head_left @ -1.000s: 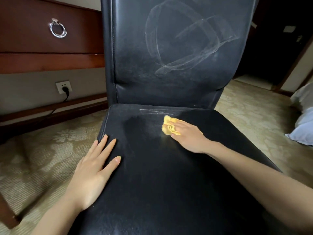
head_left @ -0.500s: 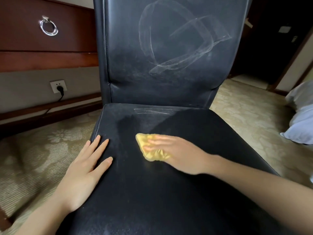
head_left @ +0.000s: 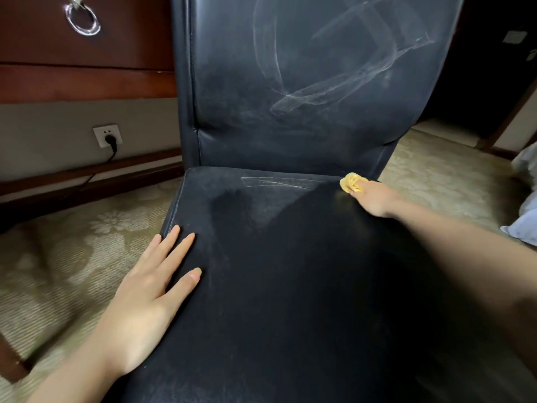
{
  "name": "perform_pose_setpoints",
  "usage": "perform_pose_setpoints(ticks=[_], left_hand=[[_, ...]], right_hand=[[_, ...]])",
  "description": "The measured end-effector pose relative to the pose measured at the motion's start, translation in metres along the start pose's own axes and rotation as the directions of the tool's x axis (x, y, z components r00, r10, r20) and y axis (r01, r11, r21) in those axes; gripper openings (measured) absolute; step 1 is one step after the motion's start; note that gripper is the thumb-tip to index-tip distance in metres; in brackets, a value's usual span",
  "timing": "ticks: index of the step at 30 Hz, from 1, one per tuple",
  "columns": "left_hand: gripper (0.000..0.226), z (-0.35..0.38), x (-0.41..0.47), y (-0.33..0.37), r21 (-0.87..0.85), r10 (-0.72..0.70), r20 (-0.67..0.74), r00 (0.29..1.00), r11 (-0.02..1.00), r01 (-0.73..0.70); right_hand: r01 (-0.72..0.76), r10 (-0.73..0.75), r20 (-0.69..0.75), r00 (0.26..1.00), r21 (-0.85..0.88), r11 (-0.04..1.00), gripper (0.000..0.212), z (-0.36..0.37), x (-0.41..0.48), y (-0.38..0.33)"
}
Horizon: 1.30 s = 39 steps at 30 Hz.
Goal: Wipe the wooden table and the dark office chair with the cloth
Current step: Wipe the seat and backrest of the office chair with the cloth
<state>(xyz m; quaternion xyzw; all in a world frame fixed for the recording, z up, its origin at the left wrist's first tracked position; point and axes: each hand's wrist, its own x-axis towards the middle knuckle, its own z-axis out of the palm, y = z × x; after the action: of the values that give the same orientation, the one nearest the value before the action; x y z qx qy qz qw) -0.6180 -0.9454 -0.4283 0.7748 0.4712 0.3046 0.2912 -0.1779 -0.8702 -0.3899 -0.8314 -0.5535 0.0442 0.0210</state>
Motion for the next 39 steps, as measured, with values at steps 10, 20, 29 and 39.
perform_pose_setpoints(ticks=[10, 20, 29, 39], left_hand=[[0.063, 0.003, 0.001, -0.008, -0.003, 0.009, -0.042, 0.999, 1.000, -0.009], [0.065, 0.006, 0.002, -0.005, -0.003, -0.004, -0.040, 0.999, 1.000, 0.004], [0.043, 0.005, 0.004, -0.005, 0.005, 0.005, -0.019, 1.000, 1.000, -0.005], [0.060, 0.005, -0.003, -0.002, -0.086, -0.066, -0.085, 0.994, 0.995, 0.059]], right_hand=[[-0.352, 0.358, -0.048, 0.932, 0.107, 0.930, 0.052, 0.011, 0.047, -0.011], [0.016, -0.009, -0.083, 0.997, 0.095, 0.995, 0.053, 0.016, -0.007, -0.044], [0.576, -0.569, -0.109, 0.815, 0.053, 0.816, 0.038, 0.026, -0.107, -0.124], [0.799, -0.801, -0.047, 0.597, 0.127, 0.588, 0.044, 0.032, -0.194, -0.179]])
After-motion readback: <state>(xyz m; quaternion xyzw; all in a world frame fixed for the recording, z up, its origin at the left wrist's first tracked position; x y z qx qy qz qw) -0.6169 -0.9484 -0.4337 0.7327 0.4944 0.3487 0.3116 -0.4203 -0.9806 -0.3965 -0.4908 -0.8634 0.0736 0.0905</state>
